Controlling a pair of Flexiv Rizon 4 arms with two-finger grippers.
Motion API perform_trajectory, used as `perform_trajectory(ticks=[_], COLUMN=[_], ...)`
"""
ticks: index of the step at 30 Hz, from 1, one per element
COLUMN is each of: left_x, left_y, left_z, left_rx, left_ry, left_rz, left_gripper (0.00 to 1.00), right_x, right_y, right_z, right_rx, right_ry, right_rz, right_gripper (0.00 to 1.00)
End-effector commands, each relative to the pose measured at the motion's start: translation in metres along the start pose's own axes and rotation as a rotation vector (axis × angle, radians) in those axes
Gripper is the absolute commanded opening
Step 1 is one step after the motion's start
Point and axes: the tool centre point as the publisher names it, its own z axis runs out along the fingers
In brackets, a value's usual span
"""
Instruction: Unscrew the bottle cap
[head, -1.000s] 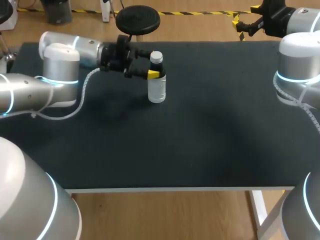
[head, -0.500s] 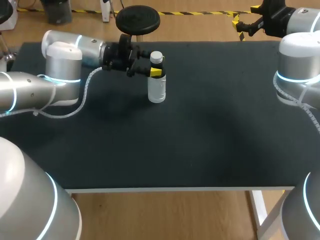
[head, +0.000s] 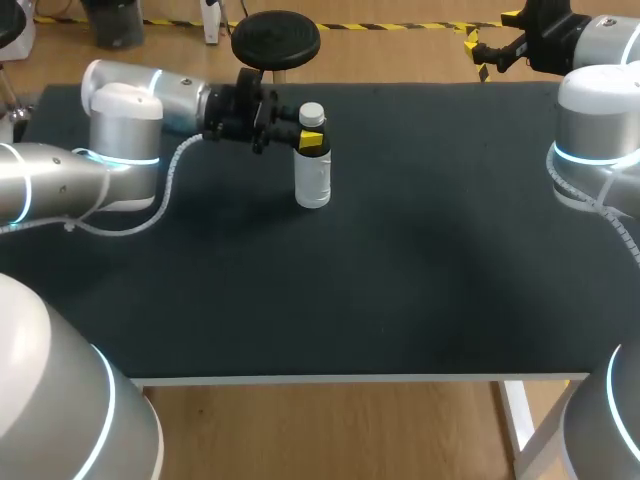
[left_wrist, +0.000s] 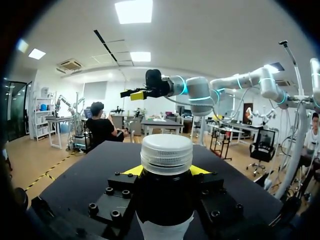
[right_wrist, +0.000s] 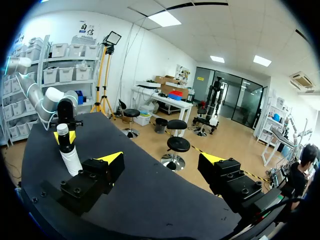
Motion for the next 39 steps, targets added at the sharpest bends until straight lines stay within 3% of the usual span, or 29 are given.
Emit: perform_trajectory(ticks=[1, 39], left_x=[0.0008, 0.0035], left_y=[-0.0021, -0.0022], left_z=[-0.0021, -0.0049], left_rx=[0.004, 0.005], left_ry=[0.003, -0.002], left_rz=[0.009, 0.067], left_gripper=[0.00, 0.00], right_x=[-0.0006, -0.0006], right_y=[0.0004, 0.0004], right_z=[0.0005, 0.0005], right_rx=[0.002, 0.002], right_ry=[0.001, 0.001], right_rz=[0.000, 0.000], right_gripper=[1.00, 1.00])
